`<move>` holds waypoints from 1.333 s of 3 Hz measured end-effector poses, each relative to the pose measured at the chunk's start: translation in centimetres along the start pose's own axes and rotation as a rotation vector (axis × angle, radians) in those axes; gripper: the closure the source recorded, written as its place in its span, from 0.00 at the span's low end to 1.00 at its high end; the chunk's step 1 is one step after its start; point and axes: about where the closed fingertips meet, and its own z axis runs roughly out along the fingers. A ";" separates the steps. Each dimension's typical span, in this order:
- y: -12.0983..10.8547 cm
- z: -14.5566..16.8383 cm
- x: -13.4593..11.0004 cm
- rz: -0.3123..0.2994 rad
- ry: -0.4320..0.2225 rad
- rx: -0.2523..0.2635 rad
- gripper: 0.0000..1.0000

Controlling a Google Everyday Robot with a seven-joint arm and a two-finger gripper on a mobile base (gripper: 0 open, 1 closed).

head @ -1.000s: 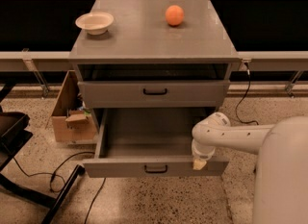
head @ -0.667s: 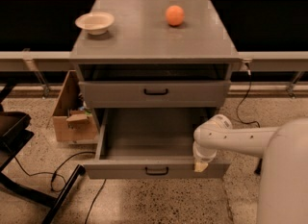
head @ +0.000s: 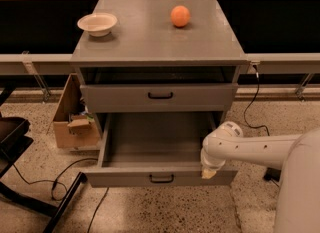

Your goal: Open middle drawer

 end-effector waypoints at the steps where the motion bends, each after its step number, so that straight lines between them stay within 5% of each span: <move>1: 0.6 -0.3 0.3 -0.009 -0.001 0.013 1.00; 4: 1.9 -1.6 0.9 -0.034 -0.006 0.048 1.00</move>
Offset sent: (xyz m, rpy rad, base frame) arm -0.3671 -0.1403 0.2430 -0.0920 -0.7178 0.4931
